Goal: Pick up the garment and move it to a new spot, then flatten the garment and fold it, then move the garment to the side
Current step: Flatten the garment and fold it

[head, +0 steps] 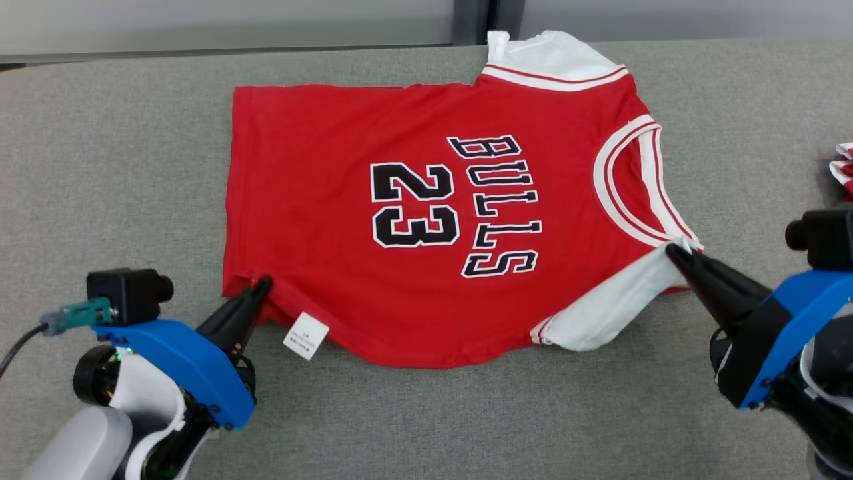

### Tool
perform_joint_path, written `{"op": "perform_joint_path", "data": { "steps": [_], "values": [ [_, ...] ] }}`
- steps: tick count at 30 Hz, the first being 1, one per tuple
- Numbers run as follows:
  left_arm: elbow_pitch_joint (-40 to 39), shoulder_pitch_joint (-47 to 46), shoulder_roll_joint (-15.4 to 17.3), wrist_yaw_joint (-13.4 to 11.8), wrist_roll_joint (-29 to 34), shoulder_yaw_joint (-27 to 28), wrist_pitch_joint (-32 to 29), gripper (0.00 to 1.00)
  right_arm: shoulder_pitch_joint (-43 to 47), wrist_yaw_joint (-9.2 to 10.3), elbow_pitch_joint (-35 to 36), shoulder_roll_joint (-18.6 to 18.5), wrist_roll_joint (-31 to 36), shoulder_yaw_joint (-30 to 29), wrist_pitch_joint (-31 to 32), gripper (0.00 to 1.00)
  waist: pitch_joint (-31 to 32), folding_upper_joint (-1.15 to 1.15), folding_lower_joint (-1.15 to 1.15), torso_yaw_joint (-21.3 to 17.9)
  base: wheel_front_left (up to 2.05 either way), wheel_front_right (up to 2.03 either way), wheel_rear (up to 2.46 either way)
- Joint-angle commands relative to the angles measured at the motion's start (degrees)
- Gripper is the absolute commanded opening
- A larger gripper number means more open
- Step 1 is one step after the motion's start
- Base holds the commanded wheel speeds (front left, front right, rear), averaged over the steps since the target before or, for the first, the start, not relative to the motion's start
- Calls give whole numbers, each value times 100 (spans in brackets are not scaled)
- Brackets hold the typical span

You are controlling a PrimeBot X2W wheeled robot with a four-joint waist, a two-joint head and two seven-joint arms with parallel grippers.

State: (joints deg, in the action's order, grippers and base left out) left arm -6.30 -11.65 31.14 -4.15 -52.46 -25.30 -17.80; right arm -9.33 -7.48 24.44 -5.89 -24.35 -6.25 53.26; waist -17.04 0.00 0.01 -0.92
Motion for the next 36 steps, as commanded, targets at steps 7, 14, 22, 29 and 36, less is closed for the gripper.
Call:
{"op": "perform_joint_path", "data": {
  "steps": [7, 14, 22, 29, 36],
  "values": [
    [382, -489, 86, 73, -182, 236, -122, 0, -960, -3, -535, -510, -198, 159, -498, 0, -293, 0, -1, -23, 0, 0, 0],
    [735, -696, -85, 117, -210, 266, 2, 0, -1376, -3, -921, -745, -226, 249, -990, 0, -489, 0, -1, 14, 0, 0, 0],
    [1185, -986, -150, 3, 19, 218, 141, 0, -1800, -3, -1482, -978, -187, 455, -1618, 0, -661, 0, -1, 16, 0, 0, 0],
    [1442, -1114, -222, -67, 168, 182, 285, 0, -1941, -3, -1856, -971, -92, 442, -1968, 0, -714, 0, -1, 34, 0, 0, 0],
    [1625, -1242, -306, 64, 221, 127, 456, 100, -1971, -3, -2090, -839, -51, 394, -2019, 100, -718, 0, -1, 67, 0, 0, 0]
  ]
}}
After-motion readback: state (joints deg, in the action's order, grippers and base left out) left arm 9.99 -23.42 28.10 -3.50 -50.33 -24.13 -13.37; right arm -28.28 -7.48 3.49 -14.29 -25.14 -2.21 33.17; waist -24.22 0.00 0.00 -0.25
